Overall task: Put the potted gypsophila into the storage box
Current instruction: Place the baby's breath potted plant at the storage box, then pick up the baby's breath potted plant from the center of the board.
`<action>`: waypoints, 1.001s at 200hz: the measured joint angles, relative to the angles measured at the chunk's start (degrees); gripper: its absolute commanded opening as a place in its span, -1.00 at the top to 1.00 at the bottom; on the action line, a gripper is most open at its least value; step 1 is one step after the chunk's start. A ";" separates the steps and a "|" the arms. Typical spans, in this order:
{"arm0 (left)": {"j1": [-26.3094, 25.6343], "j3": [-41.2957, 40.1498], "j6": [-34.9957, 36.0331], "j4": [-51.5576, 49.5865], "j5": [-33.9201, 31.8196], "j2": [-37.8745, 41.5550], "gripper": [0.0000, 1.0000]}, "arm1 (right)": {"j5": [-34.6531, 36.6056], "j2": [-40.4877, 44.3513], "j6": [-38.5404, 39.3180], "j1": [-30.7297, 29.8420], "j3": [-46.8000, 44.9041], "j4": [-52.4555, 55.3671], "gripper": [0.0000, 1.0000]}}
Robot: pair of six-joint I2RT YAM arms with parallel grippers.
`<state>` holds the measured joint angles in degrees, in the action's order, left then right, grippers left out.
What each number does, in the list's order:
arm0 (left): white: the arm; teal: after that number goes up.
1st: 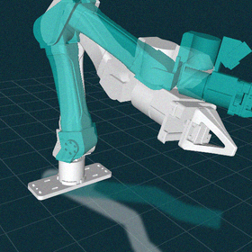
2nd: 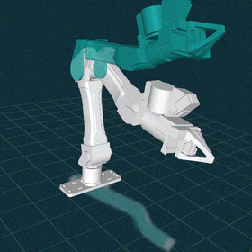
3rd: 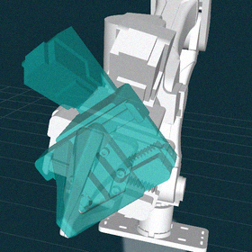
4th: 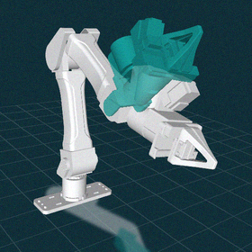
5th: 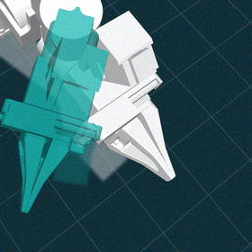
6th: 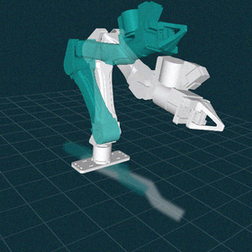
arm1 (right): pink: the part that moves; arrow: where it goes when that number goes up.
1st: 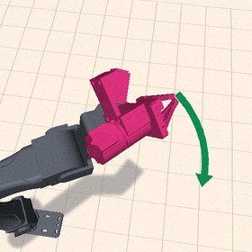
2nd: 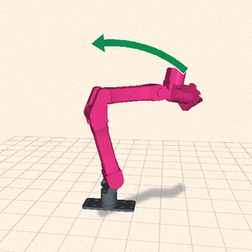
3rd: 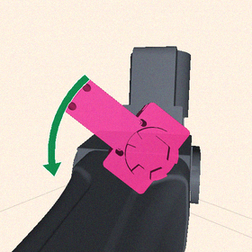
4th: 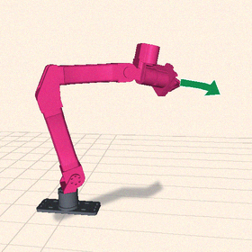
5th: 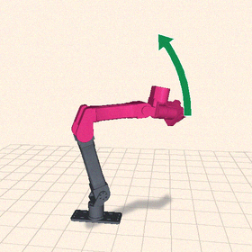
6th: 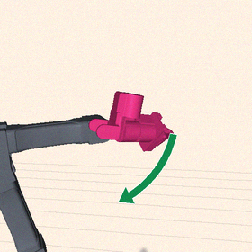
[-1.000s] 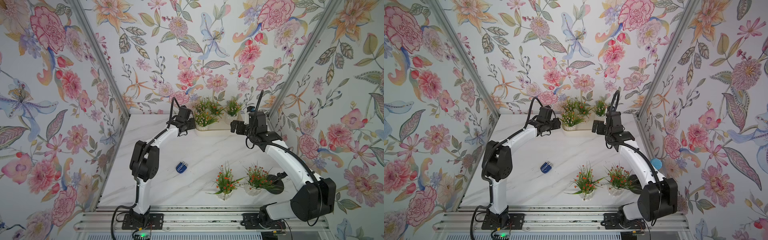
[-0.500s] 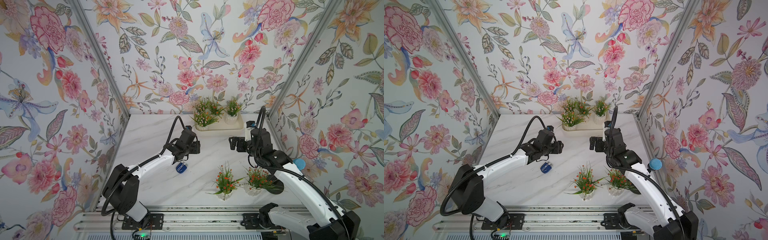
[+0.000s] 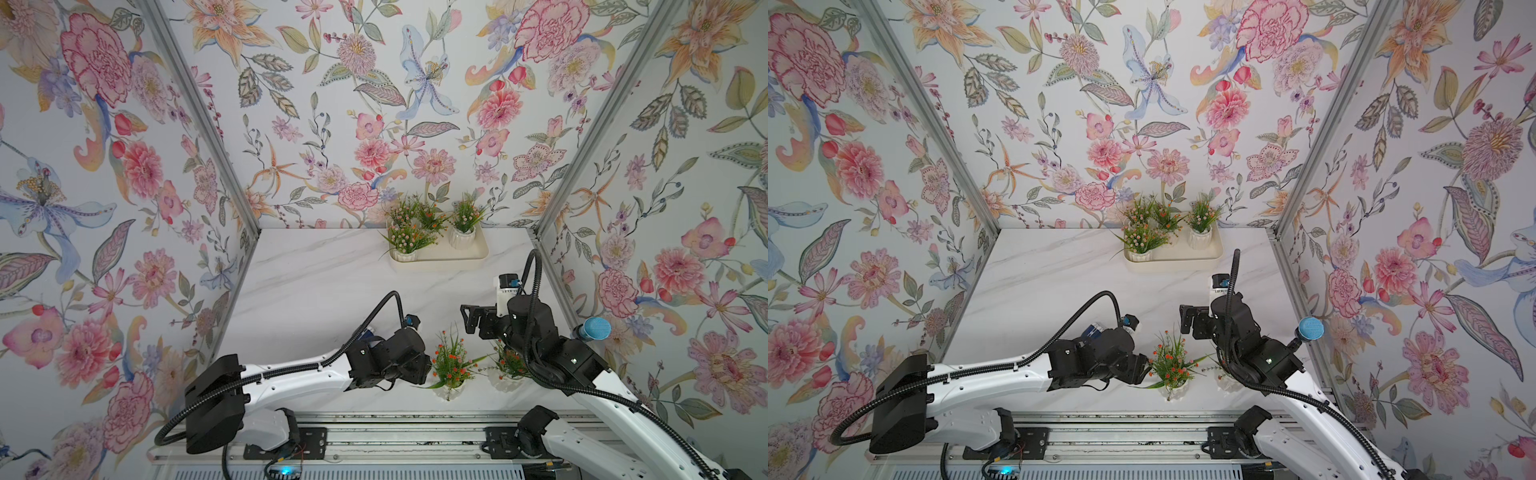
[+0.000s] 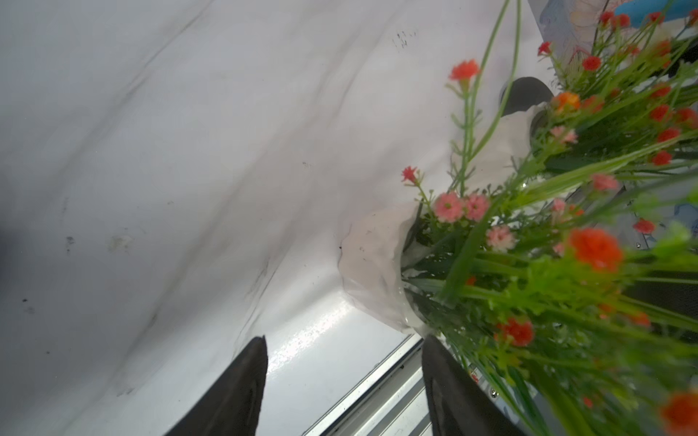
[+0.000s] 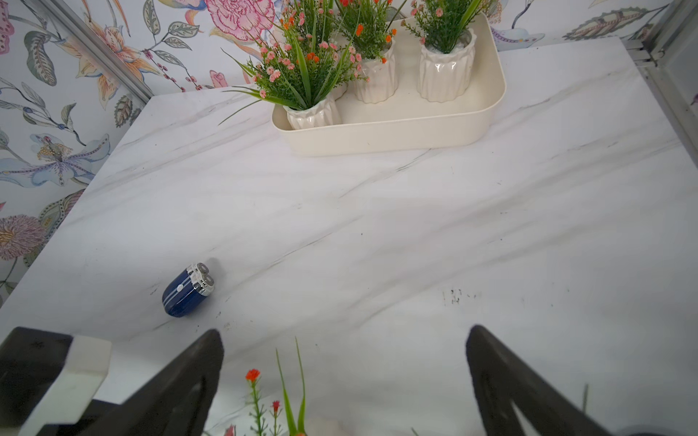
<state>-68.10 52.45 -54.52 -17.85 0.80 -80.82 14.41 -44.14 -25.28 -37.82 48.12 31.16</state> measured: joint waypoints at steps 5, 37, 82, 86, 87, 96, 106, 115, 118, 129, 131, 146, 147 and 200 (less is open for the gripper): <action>-0.44 0.44 -0.02 -0.39 -0.04 -0.87 -0.31 | 0.42 0.74 -0.31 -0.44 -0.02 0.48 -1.00; -1.99 1.97 -0.48 -0.98 0.00 -6.08 -0.27 | 2.69 5.60 -2.25 -1.99 -0.04 3.65 -1.00; -2.43 2.36 -1.73 0.11 0.02 -7.50 -0.27 | 4.39 8.35 -4.42 -2.71 -0.04 7.28 -1.00; -2.43 2.54 -1.79 0.22 0.02 -7.63 -0.27 | 4.52 8.37 -4.59 -2.80 -0.04 7.56 -1.00; -2.43 2.60 -1.86 0.28 0.02 -7.72 -0.27 | 4.52 8.37 -4.63 -2.82 -0.04 7.65 -1.00; -2.45 3.13 -1.95 0.87 0.04 -8.39 -0.27 | 4.61 8.46 -5.03 -3.06 -0.07 8.31 -1.00; -2.47 3.76 -2.01 1.84 0.07 -9.46 -0.26 | 4.74 8.63 -5.33 -3.34 -0.09 8.90 -1.00; -2.54 3.98 -2.12 2.51 0.04 -10.32 -0.26 | 4.87 8.94 -5.68 -3.41 -0.09 9.29 -1.00; -2.56 4.04 -2.14 2.64 0.07 -10.54 -0.26 | 4.96 9.01 -5.68 -3.45 -0.09 9.38 -1.00; -2.69 4.28 -2.38 2.99 0.04 -11.32 -0.23 | 5.22 9.35 -5.92 -3.69 -0.09 9.77 -1.00; -2.71 4.37 -2.36 2.99 0.04 -11.41 -0.22 | 5.29 9.42 -5.97 -3.72 -0.09 9.81 -1.00; -2.80 5.33 -2.54 2.91 0.02 -12.31 -0.17 | 5.70 9.73 -6.32 -3.96 -0.09 10.08 -1.00; -2.82 5.38 -2.54 2.91 0.02 -12.37 -0.17 | 5.77 9.75 -6.32 -3.98 -0.09 10.12 -1.00; -3.85 14.10 -2.10 -3.61 -3.67 -19.06 0.10 | 6.80 10.71 -6.75 -4.22 -0.09 11.28 -1.00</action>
<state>-71.94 66.54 -56.62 -21.45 -2.87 -99.88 21.21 -33.43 -32.03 -42.04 48.03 42.44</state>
